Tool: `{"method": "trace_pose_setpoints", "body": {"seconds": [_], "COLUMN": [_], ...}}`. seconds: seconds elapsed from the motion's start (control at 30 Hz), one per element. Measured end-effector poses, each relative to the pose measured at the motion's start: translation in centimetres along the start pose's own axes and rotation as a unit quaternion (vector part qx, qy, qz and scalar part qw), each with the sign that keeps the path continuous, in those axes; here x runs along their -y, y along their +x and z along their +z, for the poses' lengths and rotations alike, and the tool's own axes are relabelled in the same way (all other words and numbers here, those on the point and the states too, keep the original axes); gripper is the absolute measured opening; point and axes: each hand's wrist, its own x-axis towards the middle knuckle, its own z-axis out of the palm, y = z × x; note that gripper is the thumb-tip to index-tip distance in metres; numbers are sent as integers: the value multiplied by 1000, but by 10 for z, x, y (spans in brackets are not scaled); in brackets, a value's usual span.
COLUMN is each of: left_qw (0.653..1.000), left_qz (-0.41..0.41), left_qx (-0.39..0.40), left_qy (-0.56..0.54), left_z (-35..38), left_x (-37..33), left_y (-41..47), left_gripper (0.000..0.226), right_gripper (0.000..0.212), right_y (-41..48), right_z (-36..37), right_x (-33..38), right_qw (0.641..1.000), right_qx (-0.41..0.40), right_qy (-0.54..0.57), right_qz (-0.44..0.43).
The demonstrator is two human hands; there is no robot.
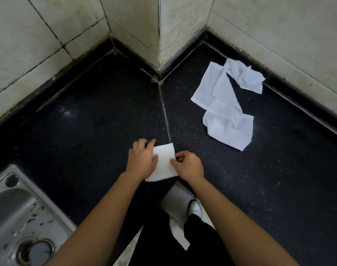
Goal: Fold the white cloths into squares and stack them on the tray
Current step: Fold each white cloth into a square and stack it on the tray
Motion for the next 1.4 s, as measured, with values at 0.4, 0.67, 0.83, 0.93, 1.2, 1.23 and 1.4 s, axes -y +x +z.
{"method": "trace_pose_setpoints", "body": {"seconds": [0.4,0.67,0.83,0.93,1.2,1.23,1.4], "left_qw": [987,888,783,733,747,754,804], "left_qz": [-22,-59,-88,-93,-34,-30,54], "left_qx": [125,78,106,156,238,232,157], "left_qy": [-100,-450,-606,-656,-620,-614,-571], "left_z": [-26,-77,-91,-87,-73,-74,-79], "left_x": [7,-6,-31,-43,-109,-122,-200], "left_y": [8,-28,-37,-47,-91,-99,-154], "left_gripper": [8,12,20,30,31,27,25], "right_gripper": [11,26,34,48,29,29,37], "right_y": [-4,-24,-46,-71,-152,-161,-230], "right_z": [-16,-64,-71,-60,-83,-91,-136], "right_x": [8,45,35,16,-34,-41,-88], "right_qw": [992,941,870,830,755,749,729], "right_qx": [72,64,70,104,-61,-76,-141], "right_qy": [104,324,488,544,653,658,666], "right_qz": [-29,-69,13,70,21,8,-70]}}
